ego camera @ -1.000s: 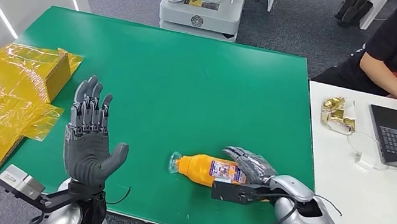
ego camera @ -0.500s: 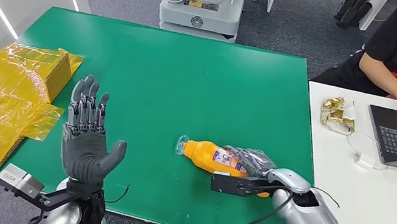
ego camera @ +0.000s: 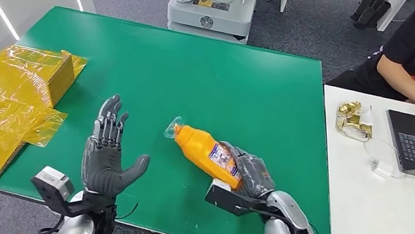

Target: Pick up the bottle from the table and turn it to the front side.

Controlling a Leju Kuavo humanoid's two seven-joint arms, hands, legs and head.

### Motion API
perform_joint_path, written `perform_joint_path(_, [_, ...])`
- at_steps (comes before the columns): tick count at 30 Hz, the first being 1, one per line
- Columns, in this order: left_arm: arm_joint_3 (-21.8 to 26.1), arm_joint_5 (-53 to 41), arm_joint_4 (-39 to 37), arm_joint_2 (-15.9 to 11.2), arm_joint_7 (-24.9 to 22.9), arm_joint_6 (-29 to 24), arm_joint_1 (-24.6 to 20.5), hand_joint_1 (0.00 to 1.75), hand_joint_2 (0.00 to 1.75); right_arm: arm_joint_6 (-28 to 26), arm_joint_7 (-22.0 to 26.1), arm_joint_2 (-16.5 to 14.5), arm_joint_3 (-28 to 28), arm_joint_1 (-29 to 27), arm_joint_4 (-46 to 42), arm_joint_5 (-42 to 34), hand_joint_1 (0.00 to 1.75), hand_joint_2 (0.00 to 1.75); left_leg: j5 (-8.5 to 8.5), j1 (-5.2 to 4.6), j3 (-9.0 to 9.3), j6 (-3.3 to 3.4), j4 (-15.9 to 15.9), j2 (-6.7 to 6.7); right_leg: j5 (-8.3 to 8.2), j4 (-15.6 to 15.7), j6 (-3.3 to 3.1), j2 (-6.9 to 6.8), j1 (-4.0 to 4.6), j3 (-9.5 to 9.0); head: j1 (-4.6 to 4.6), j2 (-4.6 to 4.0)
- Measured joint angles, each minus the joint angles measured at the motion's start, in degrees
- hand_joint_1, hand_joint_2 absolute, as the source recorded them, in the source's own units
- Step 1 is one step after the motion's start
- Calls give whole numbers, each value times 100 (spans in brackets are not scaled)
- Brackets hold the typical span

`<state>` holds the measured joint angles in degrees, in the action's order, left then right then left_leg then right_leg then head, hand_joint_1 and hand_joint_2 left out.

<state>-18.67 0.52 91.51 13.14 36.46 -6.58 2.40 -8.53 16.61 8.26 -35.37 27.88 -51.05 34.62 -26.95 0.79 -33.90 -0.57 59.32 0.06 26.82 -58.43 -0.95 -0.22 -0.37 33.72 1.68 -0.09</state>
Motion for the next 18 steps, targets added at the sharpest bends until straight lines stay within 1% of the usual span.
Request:
perform_joint_path(5, [-102, -143, -466, -49, -353, 33, -171, 0, 175, -770, 315, -50, 499, -615, -590, -380, 175, 175, -1, -2, -3, 1, 1, 0, 0, 1, 1, -1, -1, 0, -1, 0])
perform_joint_path(9, [-167, -152, -801, -77, -430, 87, -311, 0, 175, -1353, 593, -50, 762, -1068, -1080, -486, 175, 175, -1, -3, -3, 1, 2, 0, -1, 2, 1, -2, -2, 0, 0, 0])
perform_joint_path(11, [-194, -113, -975, -92, -433, 121, -402, 0, 175, -1561, 720, -52, 846, -1251, -1295, -500, 175, 175, -1, -2, -3, 1, 3, 1, -1, 1, 1, -1, -2, 0, 0, 0])
perform_joint_path(14, [-246, -13, -1200, -109, -394, 176, -537, 0, 175, -1667, 819, -63, 909, -1401, -1511, -479, 175, 175, -1, -2, -2, 1, 2, 3, -1, 1, 0, 1, -1, 0, 0, 0])
perform_joint_path(18, [-302, 106, -1365, -133, -341, 299, -660, 0, 175, -1643, 879, -75, 916, -1428, -1602, -449, 175, 175, 0, -1, -2, 1, 2, 3, -1, 0, 0, 1, -1, 0, 0, 0])
